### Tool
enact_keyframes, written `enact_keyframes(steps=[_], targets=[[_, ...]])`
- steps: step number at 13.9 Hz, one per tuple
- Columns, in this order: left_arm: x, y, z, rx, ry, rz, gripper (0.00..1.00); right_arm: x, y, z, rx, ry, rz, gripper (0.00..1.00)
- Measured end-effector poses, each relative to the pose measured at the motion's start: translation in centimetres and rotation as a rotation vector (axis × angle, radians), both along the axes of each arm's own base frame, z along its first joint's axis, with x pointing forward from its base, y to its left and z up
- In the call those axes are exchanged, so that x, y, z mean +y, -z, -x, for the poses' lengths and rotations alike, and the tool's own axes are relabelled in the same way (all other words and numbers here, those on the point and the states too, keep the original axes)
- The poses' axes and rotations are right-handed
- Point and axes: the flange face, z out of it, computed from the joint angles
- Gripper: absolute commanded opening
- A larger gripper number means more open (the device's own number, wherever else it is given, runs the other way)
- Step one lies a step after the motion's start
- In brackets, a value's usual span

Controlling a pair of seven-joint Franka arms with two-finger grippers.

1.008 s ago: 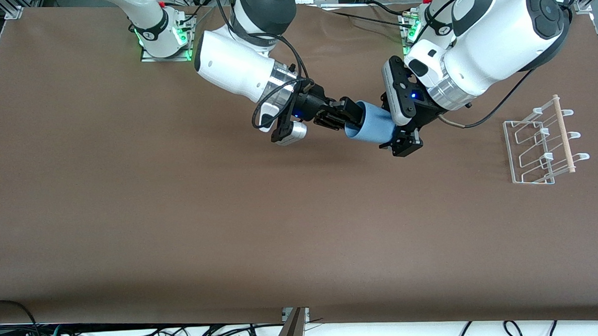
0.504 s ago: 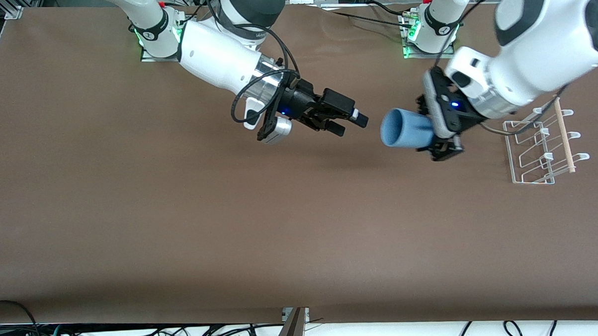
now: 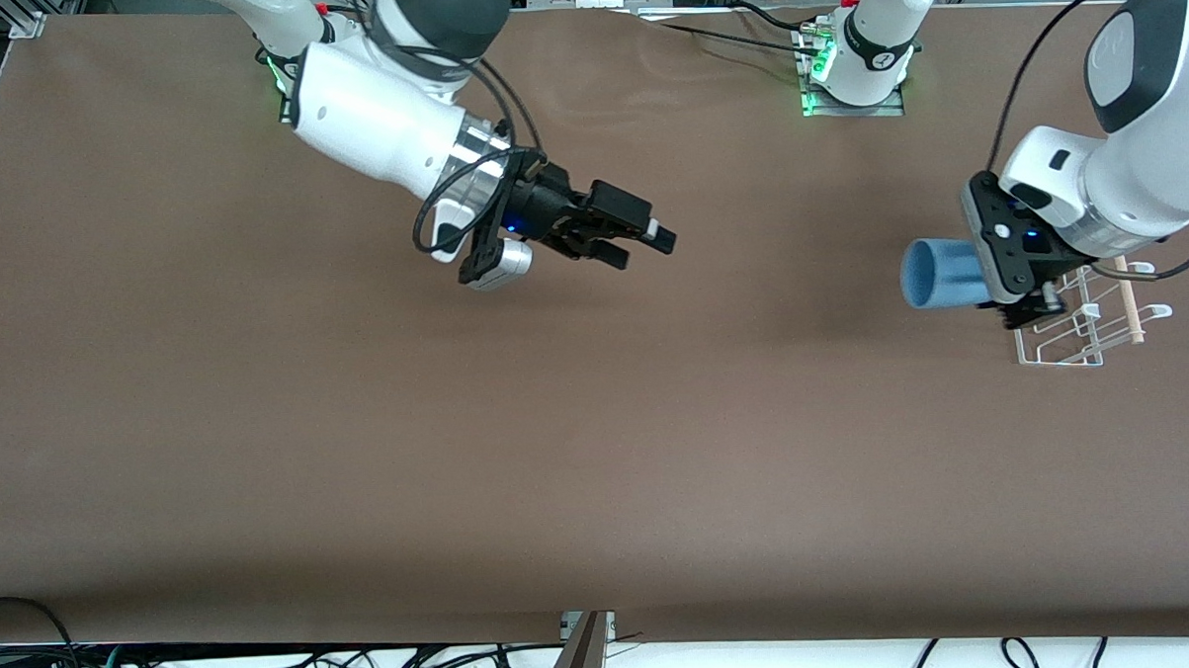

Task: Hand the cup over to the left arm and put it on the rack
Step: 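Open the right gripper and withdraw it while the left gripper holds the cup, then carry the cup with the left gripper over the wire rack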

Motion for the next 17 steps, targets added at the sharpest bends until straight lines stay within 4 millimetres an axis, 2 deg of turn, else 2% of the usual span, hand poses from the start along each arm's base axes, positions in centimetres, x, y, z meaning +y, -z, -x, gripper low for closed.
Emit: enact_keyframes(steps=[5,7,9,12,14,17], targets=[[8.2,3.3,0.6,0.129,-0.005,-0.365,0.00,-4.9,1.4,-1.4,0.039,-0.172,0.263,1.00],[11.5,5.5,1.5,0.200,-0.002,-0.488,0.00,-8.9,2.1,-2.7,0.060,-0.209,0.393,1.00],[13.9,7.7,2.6,0.264,0.029,-0.606,0.00,-13.7,2.9,-4.4,0.057,-0.223,0.528,1.00],[14.5,10.6,4.4,0.344,0.121,-0.757,0.00,-21.3,3.8,-6.3,0.096,-0.210,0.712,1.00],[14.8,11.8,6.2,0.385,0.172,-0.830,0.00,-25.9,4.1,-6.6,0.133,-0.256,0.831,1.00],[14.7,13.5,9.4,0.433,0.287,-0.970,0.00,-32.0,2.8,-6.2,0.158,-0.370,0.925,1.00]])
